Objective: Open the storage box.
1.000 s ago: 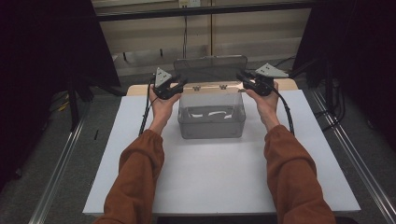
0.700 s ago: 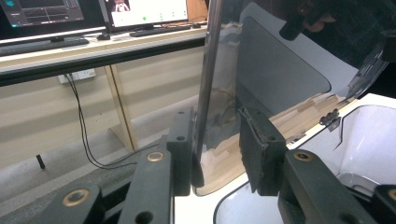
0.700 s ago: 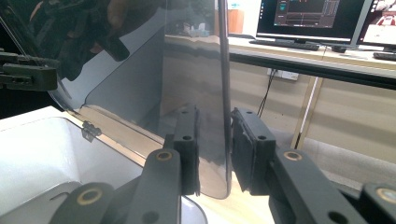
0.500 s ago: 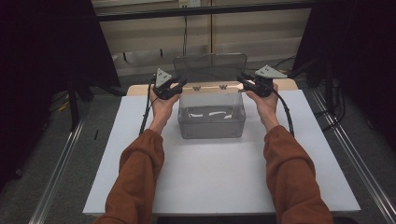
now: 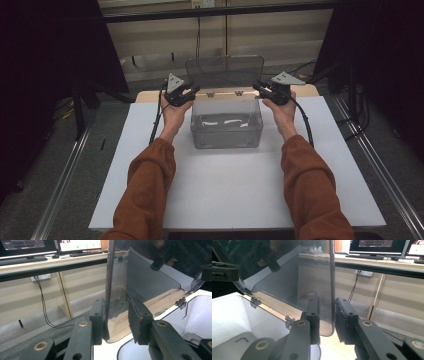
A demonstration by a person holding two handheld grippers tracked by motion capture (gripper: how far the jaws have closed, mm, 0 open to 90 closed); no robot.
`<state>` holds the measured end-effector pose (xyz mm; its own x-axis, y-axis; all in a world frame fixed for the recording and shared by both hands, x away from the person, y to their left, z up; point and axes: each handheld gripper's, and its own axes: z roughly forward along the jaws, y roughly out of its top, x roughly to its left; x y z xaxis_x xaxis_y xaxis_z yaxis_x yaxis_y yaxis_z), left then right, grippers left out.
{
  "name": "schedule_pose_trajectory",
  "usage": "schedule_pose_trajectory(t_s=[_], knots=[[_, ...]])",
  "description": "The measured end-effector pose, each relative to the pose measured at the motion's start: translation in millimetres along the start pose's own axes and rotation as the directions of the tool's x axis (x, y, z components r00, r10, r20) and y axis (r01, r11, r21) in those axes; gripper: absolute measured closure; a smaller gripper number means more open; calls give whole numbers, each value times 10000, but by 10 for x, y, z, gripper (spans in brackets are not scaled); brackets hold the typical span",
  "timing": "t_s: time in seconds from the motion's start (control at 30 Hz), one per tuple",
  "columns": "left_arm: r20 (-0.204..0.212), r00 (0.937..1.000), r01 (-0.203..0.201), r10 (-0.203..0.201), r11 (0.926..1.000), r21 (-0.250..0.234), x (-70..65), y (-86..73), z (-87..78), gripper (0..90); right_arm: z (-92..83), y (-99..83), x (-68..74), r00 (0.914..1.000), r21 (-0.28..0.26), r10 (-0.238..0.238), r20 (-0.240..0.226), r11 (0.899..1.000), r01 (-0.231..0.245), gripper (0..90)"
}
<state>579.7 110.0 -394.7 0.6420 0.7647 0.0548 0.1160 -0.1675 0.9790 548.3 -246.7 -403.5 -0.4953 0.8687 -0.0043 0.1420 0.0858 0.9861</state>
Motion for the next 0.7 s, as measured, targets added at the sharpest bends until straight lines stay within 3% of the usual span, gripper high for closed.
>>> schedule_pose_trajectory(t_s=[0.43,0.6,0.7], knots=[[-16,10000,98,-98,9994,334,30,-18,40,675,64,-49,-21,9996,53,281,-91,9996,-280,736],[-35,9988,491,-490,9980,386,33,-36,66,674,82,-54,-30,9997,151,243,-70,9996,-242,741],[-61,9988,491,-488,9970,590,48,-24,78,675,98,-41,-35,9997,248,237,-39,9994,-236,746]])
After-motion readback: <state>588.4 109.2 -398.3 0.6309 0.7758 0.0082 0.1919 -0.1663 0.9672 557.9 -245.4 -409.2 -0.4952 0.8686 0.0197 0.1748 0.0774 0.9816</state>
